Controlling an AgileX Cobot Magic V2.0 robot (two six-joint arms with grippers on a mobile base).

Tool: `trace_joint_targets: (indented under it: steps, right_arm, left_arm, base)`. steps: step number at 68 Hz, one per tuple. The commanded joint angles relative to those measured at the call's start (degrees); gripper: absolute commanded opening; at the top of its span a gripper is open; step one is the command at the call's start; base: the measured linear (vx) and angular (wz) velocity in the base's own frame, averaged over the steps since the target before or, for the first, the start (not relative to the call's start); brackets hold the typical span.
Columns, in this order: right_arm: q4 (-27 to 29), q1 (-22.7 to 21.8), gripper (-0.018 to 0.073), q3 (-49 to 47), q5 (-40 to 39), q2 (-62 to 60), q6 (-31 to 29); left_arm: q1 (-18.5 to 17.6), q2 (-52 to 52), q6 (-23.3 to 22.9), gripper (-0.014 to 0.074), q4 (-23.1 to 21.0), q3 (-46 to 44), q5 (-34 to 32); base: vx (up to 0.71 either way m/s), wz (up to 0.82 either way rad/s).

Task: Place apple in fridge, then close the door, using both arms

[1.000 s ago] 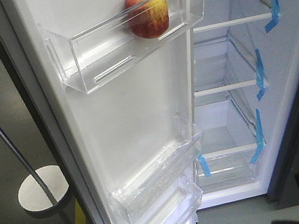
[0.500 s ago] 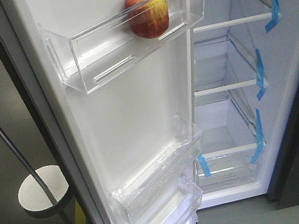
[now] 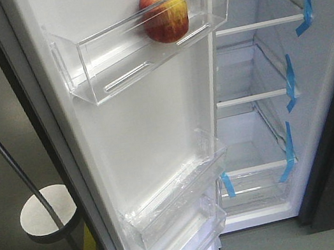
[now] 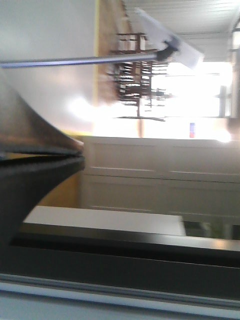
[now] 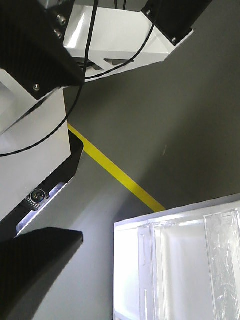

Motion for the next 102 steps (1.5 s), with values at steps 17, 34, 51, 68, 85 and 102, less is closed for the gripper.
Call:
trace_joint_targets:
  steps: [17, 34, 51, 68, 85, 102]
  right_arm:
    - [1.60, -0.04, 0.0556, -1.33, -2.12, 0.50, -0.40]
    - [1.60, -0.04, 0.0556, -1.33, -2.12, 0.50, -0.40]
    - [1.60, -0.04, 0.0556, -1.33, -1.97, 0.50, -0.40]
    - [1.60, -0.04, 0.0556, -1.33, -1.74, 0.50, -0.34]
    - [1.60, -0.04, 0.0556, -1.33, -1.74, 0.50, -0.34]
    - [1.60, -0.04, 0.0556, -1.33, -1.79, 0.50, -0.35]
  left_arm:
    - [0.05, 11.68, -3.42, -0.0006, -0.37, -15.60, 3.55]
    - [0.05, 33.86, -1.98, -0.0006, 0.12, -33.08, 21.30]
    - [0.05, 52.68, 4.77, -0.0006, 0.12, -44.92, 28.80]
    - [0.05, 68.12, 7.10, -0.0006, 0.12, -54.32, 30.60]
    - [0.05, 82.29, 10.06, -0.0006, -0.25, -64.57, 33.65]
    - [0.05, 92.27, 15.37, -0.0006, -4.86, -75.79, 38.45]
  base:
    - [0.00, 0.00]
    - [0.00, 0.00]
    - [0.00, 0.00]
    - [0.00, 0.00]
    - [0.00, 0.00]
    - [0.00, 0.00]
